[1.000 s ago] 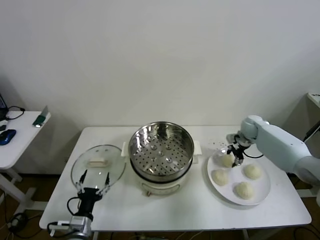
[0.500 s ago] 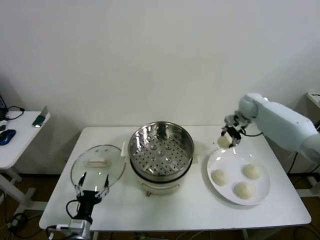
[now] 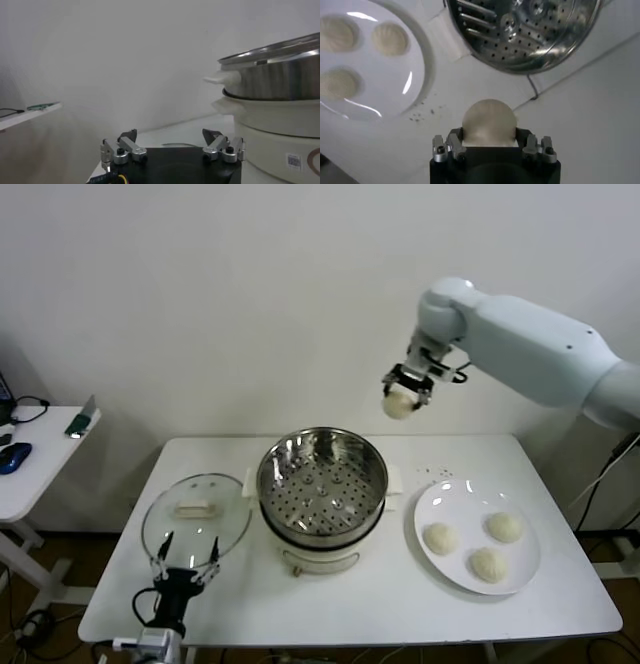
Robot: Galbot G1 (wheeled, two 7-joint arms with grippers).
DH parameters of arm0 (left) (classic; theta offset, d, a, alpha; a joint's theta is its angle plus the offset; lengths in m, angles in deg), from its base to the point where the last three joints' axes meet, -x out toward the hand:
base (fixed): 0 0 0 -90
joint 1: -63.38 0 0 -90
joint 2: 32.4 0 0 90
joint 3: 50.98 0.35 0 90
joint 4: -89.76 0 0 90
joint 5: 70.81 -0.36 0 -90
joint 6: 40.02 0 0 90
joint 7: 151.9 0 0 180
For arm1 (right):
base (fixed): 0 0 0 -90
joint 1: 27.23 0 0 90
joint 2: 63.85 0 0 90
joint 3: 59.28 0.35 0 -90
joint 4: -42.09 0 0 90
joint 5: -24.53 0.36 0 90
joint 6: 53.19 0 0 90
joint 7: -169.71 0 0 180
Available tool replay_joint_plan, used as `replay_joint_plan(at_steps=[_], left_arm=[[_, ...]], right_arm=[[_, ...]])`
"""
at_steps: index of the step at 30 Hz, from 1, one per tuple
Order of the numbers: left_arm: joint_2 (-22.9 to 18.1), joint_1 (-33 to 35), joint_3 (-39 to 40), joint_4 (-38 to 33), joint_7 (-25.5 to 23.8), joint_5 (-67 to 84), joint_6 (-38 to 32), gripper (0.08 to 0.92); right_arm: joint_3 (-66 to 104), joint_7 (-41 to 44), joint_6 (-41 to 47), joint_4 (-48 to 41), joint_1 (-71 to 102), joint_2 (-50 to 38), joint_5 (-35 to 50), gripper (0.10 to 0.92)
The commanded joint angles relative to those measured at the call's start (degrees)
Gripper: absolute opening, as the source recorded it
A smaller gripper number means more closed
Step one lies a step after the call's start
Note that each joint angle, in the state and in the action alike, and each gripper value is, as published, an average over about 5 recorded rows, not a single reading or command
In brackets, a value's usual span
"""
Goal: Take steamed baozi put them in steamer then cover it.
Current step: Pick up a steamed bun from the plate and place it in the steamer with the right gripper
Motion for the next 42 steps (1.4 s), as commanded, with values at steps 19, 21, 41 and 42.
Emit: replay_joint_plan(at_steps=[19,21,41,42], left_arm=[[1.02,2.22,-1.55,-0.59,0.14,1.57,-0.2,0.823],[1.02,2.22,-1.54,-0.49,0.16,1.69,-0.21,0.823],[0.7,1.43,-0.8,-0.1,0.17,1.1,-0.18,0.823],[0.72,1.31,-0.71,0.0,0.18,1.04,-0.18,0.823]], right_arm=[[5.4,-1.04,-6.41,-0.98,16.76,12.07,-20.3,0.687],[5.7,-1.38,-6.7,-1.31,17.75,12.22,-21.62,0.687],[8.66,-3.52,-9.36,-3.65,20.45,13.36,-28.63,0.822],[8.72,-3.34,-9.43,-2.93,19.83,12.92,-28.16,0.822]])
